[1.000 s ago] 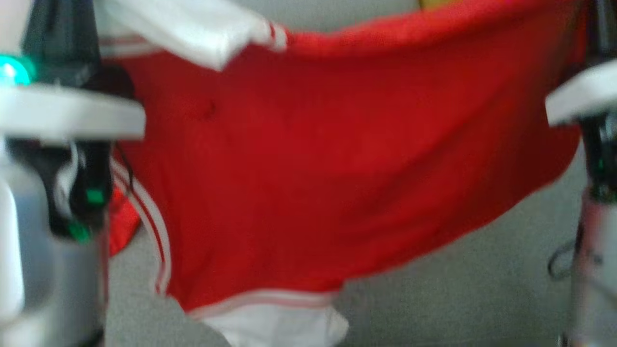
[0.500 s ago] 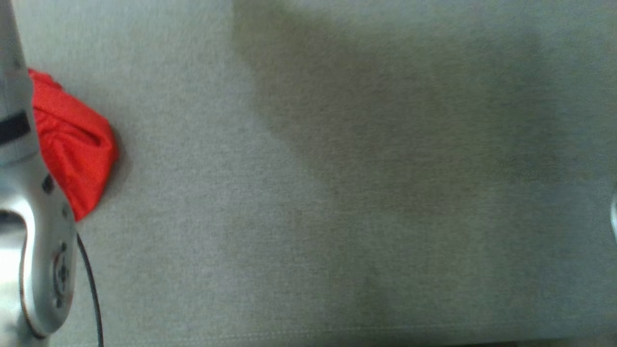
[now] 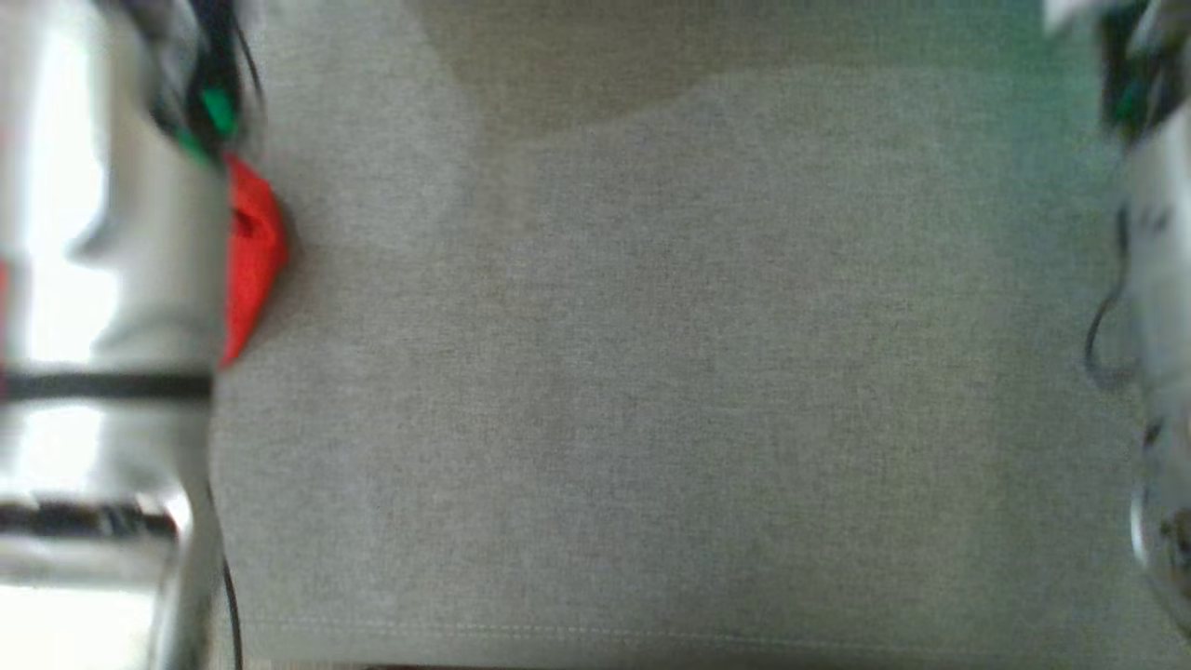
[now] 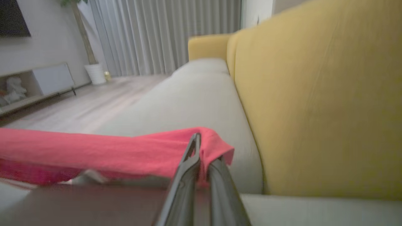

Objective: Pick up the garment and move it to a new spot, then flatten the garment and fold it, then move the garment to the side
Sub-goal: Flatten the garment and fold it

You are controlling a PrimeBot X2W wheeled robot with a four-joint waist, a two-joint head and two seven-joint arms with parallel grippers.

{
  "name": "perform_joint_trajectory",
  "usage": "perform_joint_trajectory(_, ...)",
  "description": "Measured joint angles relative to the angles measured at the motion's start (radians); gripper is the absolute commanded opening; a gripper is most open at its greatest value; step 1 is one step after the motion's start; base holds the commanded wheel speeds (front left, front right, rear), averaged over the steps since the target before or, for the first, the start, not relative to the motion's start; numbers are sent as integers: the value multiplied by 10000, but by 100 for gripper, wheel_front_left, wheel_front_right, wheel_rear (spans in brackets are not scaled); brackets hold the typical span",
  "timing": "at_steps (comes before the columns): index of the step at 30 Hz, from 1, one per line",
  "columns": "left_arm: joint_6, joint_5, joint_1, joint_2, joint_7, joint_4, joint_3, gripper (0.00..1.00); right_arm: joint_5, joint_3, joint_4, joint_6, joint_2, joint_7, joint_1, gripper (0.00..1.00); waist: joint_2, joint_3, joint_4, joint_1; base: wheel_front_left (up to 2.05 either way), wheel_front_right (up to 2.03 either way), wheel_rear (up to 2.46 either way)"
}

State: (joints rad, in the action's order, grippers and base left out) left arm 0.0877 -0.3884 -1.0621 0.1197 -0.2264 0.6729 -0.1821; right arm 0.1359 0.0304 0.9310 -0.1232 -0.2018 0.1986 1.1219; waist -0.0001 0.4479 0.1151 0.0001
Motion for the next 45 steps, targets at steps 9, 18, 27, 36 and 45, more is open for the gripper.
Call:
perform_joint_trajectory(9, 295, 0, 2559, 326, -38, 1154, -704, 0, 623, 1158, 1701, 0, -13, -1022, -1751, 0, 1, -808, 40, -2, 0, 0, 0)
perform_joint_trajectory(18, 443, -245, 4740, 968, 796, 1643, -1831, 0, 1954, 3212, 1971, -2, -182, -2554, -3109, 0, 1, -2015, -168, -2, 0, 0, 0)
perform_joint_trajectory(27, 445, -1609, 6294, 2029, 2297, -163, -2871, 0, 3695, 5141, 782, -10, -1223, -4052, -4108, 0, 1, -3051, -274, -2, 0, 0, 0)
perform_joint_trajectory(36, 445, -3651, 8367, 3492, 4583, -2859, -3009, 0, 5931, 6882, -1114, -10, -2654, -5929, -5455, 0, 1, -3975, -347, -2, 0, 0, 0)
perform_joint_trajectory(45, 251, -5083, 10353, 4539, 6426, -5350, -2920, 0, 7687, 7829, -2755, -10, -4146, -7910, -6414, 0, 1, -4380, -478, -2, 0, 0, 0)
